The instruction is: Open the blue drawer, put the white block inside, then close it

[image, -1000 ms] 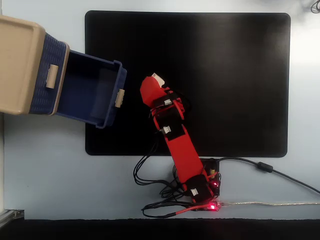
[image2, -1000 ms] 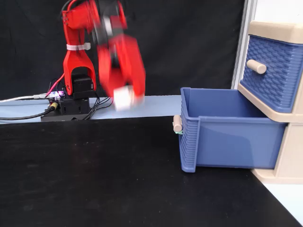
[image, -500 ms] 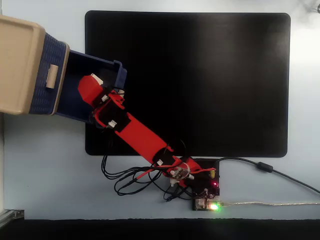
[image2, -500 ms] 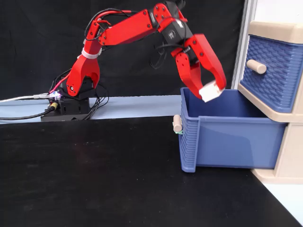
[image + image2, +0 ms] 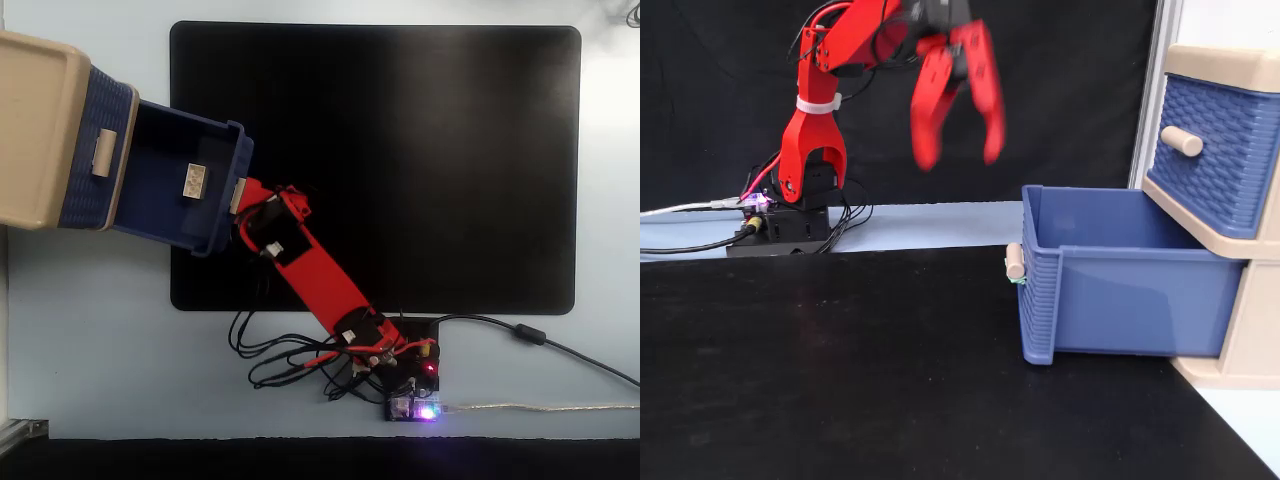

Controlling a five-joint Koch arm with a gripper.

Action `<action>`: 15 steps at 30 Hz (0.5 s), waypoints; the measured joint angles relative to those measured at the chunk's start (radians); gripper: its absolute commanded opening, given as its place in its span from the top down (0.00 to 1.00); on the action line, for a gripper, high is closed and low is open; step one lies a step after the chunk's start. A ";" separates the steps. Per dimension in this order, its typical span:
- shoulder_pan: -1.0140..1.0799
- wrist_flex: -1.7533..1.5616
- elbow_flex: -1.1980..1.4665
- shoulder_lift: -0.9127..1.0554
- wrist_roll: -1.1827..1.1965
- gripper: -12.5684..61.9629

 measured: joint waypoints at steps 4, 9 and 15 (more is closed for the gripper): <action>-0.017 -0.048 0.011 -0.156 -0.015 0.38; -0.055 -0.126 0.011 -0.241 0.005 0.38; -0.140 -0.250 -0.020 -0.308 0.106 0.38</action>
